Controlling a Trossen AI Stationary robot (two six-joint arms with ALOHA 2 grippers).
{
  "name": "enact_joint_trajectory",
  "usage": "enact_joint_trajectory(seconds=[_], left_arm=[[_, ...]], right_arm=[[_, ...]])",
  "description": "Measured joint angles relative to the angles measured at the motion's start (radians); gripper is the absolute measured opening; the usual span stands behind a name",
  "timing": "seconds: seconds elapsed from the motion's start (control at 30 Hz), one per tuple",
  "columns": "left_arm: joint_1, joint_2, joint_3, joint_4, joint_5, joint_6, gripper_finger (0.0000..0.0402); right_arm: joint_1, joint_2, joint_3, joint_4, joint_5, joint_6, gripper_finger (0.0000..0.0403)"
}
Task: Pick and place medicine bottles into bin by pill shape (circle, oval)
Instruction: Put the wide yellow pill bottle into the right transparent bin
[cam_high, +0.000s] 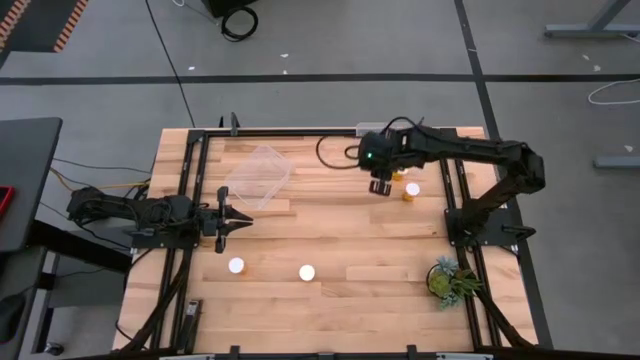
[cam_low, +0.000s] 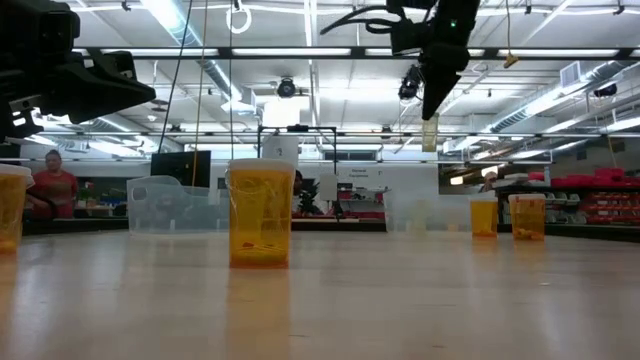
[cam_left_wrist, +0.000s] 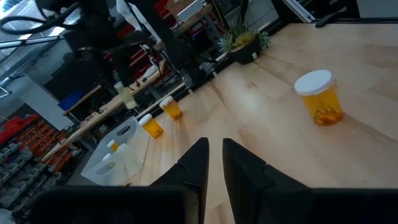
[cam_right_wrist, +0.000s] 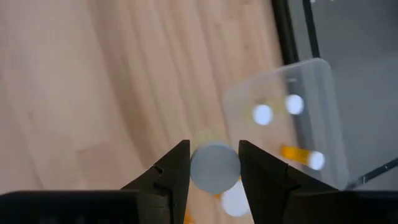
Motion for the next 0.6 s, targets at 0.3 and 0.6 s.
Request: enact_joint_trajectory(seconds=[0.3,0.6], left_arm=[[0.0,0.0,0.0,0.0,0.0,0.0,0.0058],[0.0,0.0,0.0,0.0,0.0,0.0,0.0051]], right_arm=[[-0.187,-0.005,0.0,0.001,-0.006,-0.092,0.0136],[-0.366,-0.004,-0.022,0.004,-0.011,-0.069,0.0136]])
